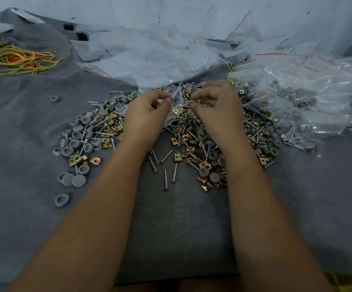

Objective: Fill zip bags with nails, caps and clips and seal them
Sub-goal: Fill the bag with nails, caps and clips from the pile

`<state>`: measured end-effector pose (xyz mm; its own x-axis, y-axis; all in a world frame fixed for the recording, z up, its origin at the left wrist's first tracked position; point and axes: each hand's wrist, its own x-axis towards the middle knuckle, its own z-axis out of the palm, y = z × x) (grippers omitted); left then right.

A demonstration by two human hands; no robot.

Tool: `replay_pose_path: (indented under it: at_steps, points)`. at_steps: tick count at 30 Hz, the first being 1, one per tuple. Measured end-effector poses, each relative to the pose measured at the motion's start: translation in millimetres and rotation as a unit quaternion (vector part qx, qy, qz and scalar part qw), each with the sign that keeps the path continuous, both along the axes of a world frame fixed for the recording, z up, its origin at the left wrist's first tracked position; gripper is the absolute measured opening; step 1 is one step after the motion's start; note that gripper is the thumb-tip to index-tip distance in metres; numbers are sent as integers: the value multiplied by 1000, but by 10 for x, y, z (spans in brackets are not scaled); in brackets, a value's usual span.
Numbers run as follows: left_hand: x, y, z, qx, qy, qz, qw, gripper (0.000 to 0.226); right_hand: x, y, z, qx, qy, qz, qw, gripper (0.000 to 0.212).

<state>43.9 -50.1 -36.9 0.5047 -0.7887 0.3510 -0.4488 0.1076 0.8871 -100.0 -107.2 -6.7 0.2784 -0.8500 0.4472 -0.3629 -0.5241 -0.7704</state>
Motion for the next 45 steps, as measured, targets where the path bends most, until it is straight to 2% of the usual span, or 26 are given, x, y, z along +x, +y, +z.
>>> replay_pose_path:
  at_steps: [7, 14, 17, 21, 24, 29, 35, 38, 41, 43, 45]
  points:
    - [-27, -10, 14, -13, -33, 2, 999, 10, 140, 62, -67, -20, 14, 36, 999, 15]
    - [-25, 0, 25, -12, 17, 4, 1000, 15, 94, 42, -53, 7, -12, -4, 1000, 22]
    - [-23, 5, 30, -10, 14, 5, 1000, 17, 35, 37, -62, 32, 75, -12, 997, 27]
    - [-20, 16, 36, -8, 22, 2, 1000, 18, 17, 55, -67, 9, 211, 7, 977, 20]
    - [-18, 23, 43, -2, 45, -2, 999, 20, 23, 42, -98, -7, 257, 6, 966, 25]
    - [-36, 6, 66, 17, 72, -4, 997, 31, 24, 13, -141, -21, 232, 1, 972, 21]
    - [-19, 9, 47, 20, 66, -9, 998, 30, 47, 22, -150, -22, 202, 37, 978, 29]
    - [-20, 10, 30, 22, 45, 4, 999, 26, 47, 6, -165, -11, 183, 17, 983, 28]
    - [-7, -5, 25, 21, 43, 9, 999, 22, 43, 0, -127, -1, 100, -16, 995, 12]
    - [-3, -9, 25, 22, 37, 4, 999, 19, 62, 40, -77, -7, 23, 0, 1000, 12]
    - [-2, -9, 27, 18, 31, -3, 999, 18, 101, 84, -63, -8, -13, 33, 999, 15]
